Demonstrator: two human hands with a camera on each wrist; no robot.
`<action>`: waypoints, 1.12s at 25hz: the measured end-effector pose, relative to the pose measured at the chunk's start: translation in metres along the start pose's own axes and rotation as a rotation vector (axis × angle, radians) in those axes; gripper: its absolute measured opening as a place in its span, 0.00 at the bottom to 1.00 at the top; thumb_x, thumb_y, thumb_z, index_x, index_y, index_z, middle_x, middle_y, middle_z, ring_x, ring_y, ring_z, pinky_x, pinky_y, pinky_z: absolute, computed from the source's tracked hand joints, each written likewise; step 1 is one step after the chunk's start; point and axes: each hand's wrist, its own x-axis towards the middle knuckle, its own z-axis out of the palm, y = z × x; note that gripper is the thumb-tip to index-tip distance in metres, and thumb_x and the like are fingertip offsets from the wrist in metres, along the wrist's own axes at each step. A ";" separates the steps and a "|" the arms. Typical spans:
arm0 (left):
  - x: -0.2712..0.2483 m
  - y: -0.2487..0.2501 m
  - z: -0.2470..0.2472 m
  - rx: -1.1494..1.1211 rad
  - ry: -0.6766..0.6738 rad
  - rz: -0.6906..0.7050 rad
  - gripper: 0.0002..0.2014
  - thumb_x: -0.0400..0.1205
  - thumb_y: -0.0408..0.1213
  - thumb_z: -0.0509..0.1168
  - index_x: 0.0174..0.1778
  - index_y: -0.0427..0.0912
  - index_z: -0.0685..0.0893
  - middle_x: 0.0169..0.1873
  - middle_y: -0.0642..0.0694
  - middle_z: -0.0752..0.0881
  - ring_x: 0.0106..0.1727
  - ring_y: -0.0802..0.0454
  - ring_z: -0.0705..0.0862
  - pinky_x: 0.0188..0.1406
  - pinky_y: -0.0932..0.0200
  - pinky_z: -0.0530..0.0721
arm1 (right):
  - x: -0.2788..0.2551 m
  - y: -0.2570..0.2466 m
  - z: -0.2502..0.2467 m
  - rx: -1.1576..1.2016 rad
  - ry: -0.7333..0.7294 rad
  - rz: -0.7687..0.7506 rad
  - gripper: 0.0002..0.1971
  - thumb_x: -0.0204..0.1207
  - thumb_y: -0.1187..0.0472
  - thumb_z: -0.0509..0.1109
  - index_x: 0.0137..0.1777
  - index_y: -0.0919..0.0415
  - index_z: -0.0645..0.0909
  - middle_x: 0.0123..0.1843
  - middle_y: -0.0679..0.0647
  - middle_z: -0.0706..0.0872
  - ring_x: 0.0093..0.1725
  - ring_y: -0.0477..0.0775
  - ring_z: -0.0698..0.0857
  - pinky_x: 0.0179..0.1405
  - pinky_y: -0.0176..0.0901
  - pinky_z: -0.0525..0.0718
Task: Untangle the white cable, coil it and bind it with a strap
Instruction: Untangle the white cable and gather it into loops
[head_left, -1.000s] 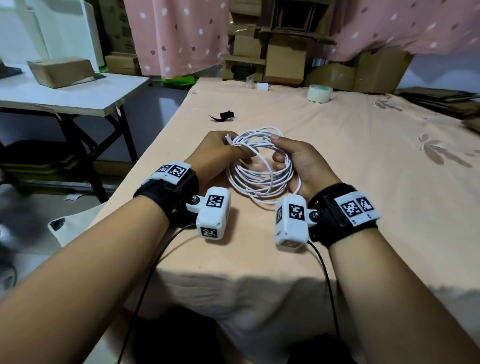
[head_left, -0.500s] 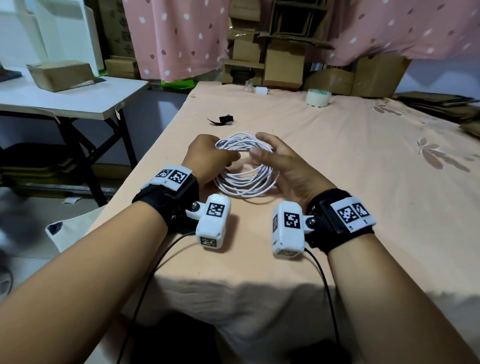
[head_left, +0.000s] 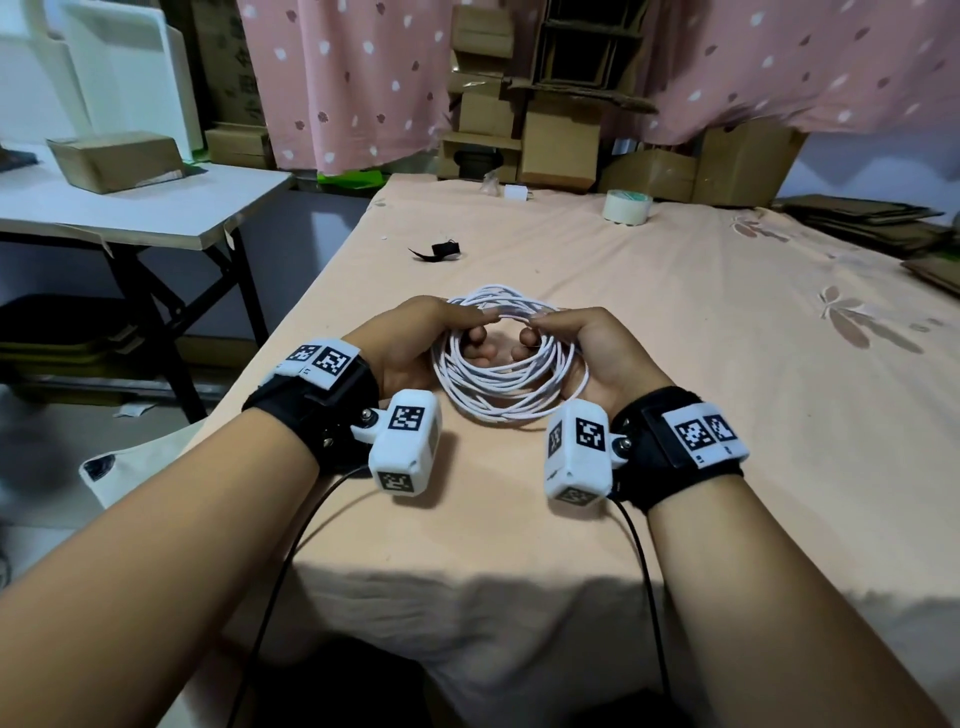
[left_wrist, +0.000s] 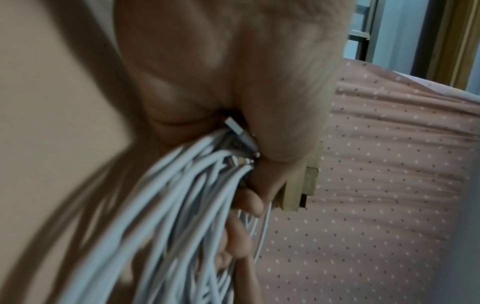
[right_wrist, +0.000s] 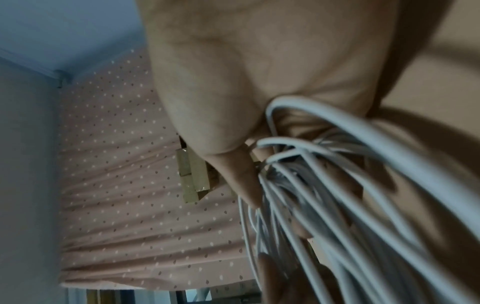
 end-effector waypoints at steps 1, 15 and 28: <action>-0.001 0.001 -0.001 -0.010 -0.022 -0.016 0.09 0.86 0.31 0.65 0.39 0.37 0.80 0.23 0.48 0.78 0.26 0.54 0.84 0.28 0.62 0.86 | -0.002 0.000 -0.001 0.041 -0.031 0.042 0.05 0.80 0.65 0.64 0.43 0.63 0.77 0.35 0.54 0.78 0.32 0.53 0.82 0.34 0.43 0.85; -0.015 0.005 0.001 -0.184 -0.318 -0.082 0.12 0.82 0.41 0.61 0.42 0.35 0.82 0.19 0.52 0.68 0.16 0.60 0.69 0.20 0.64 0.77 | -0.012 -0.003 0.006 0.075 -0.283 -0.044 0.05 0.70 0.69 0.61 0.45 0.63 0.72 0.28 0.53 0.68 0.22 0.49 0.69 0.25 0.38 0.67; -0.008 -0.003 0.002 -0.163 -0.194 -0.007 0.18 0.82 0.43 0.67 0.28 0.41 0.73 0.18 0.49 0.72 0.21 0.54 0.79 0.27 0.60 0.86 | -0.012 0.003 0.004 0.017 -0.334 -0.003 0.30 0.68 0.80 0.68 0.74 0.77 0.74 0.49 0.70 0.80 0.44 0.63 0.86 0.48 0.54 0.88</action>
